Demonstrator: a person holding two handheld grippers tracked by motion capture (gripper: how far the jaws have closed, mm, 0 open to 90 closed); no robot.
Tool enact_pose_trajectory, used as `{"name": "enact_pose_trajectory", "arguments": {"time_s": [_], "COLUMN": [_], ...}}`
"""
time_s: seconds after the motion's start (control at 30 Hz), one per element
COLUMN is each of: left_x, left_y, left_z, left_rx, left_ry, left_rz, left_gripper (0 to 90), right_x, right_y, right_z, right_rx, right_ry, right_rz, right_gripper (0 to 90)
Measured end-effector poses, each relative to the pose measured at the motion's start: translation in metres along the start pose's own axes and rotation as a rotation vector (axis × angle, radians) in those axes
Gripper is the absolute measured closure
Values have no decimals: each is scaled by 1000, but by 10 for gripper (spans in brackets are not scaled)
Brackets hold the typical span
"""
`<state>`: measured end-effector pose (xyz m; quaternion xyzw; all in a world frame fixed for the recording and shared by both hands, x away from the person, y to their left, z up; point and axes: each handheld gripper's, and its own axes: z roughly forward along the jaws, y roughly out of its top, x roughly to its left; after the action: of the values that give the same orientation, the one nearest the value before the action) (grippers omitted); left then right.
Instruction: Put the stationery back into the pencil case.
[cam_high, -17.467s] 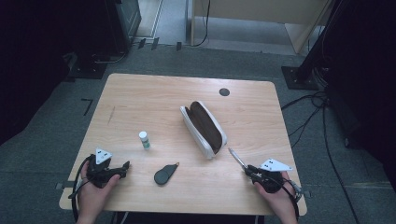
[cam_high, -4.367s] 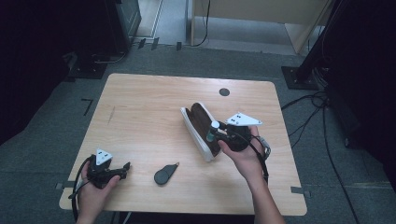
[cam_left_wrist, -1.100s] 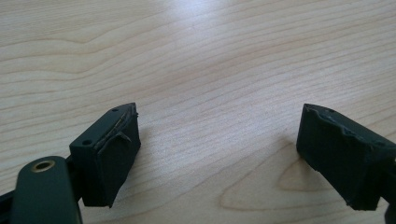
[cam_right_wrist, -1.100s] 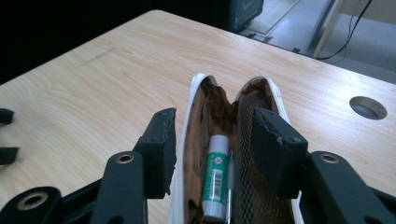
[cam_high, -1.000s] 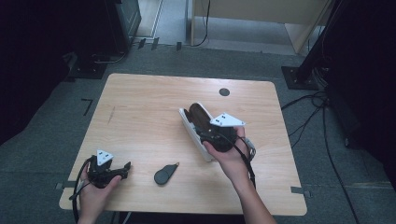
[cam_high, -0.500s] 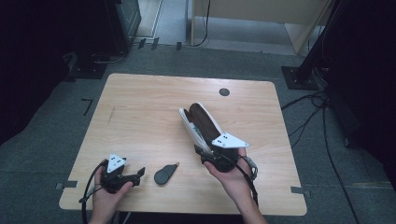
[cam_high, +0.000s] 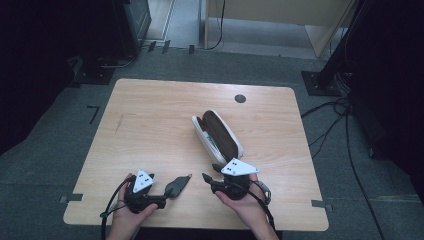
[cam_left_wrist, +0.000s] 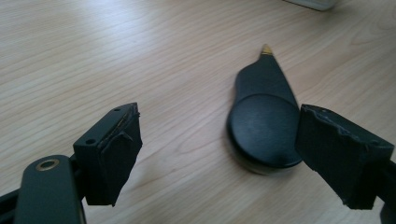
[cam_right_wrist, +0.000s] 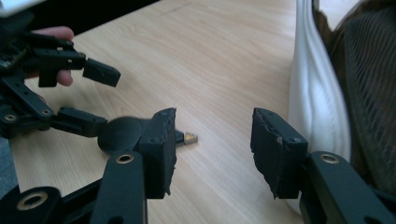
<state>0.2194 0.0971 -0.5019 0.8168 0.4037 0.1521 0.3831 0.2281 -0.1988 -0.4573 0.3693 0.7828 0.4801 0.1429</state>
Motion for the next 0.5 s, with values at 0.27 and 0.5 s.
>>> {"name": "enact_pose_trajectory", "arguments": {"time_s": [0.27, 0.5], "left_x": [-13, -18], "left_y": [3, 3], "left_z": [13, 20], "left_rx": [55, 93], "left_ry": [-14, -33], "left_rz": [65, 121], "left_gripper": [151, 234], "right_x": [-4, -10], "right_y": [-25, -38], "right_z": [10, 13], "right_rx": [21, 31], "right_ry": [9, 12], "right_rz": [23, 33], "right_gripper": [508, 508]}}
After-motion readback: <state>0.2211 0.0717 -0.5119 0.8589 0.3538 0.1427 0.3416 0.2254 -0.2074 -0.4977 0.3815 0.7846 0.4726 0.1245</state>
